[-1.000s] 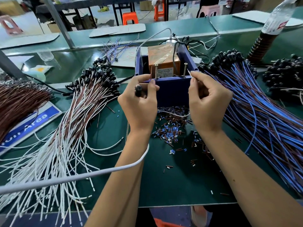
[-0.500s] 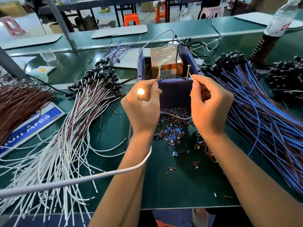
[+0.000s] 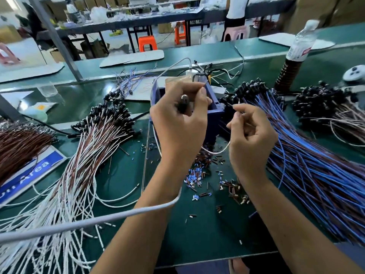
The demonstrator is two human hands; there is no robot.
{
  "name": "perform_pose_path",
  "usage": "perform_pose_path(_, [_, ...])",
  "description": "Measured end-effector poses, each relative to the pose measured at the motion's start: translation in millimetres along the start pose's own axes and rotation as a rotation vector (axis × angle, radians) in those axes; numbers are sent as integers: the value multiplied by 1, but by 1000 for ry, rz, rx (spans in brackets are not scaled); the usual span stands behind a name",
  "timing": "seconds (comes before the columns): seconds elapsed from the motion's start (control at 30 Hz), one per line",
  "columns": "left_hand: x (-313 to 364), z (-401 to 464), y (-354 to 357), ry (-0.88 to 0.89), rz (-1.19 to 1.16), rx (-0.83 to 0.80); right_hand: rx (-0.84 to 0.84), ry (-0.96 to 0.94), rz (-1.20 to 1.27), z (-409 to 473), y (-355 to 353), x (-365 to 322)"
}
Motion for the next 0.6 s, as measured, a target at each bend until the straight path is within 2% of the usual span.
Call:
perform_pose_path(0.13, [38,13,45,6,-72,-290,101,23,-3,35,-54,-9])
perform_pose_path(0.27, [77,22,107,-177,-216,-597,243,73,-120,88,-136,-24])
perform_pose_path(0.37, [104,18,154,-308,-296,-723,427,129,-325,123,-213,-27])
perform_pose_path(0.43, [121,11,188,-365,-287,-783,495,90,-585,134,-250,-38])
perform_pose_path(0.5, [139,2,216,-399,-246,-861,408,-117,-817,135,-252,-53])
perform_pose_path(0.57, [156,-7,241,-428,-243,-951,147,-308,-867,133,-231,-59])
perform_pose_path(0.6, [161,-10,250,-484,-301,-971,-5,-284,-830,134,-222,-56])
Point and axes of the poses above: each hand's wrist, its own z-axis towards the middle knuckle, its own y-axis out of the palm, x = y × z, the point moved 4 cm from there along z, towards the middle knuckle, and after that the axes turned 13 degrees about z, right-handed, at the moved point
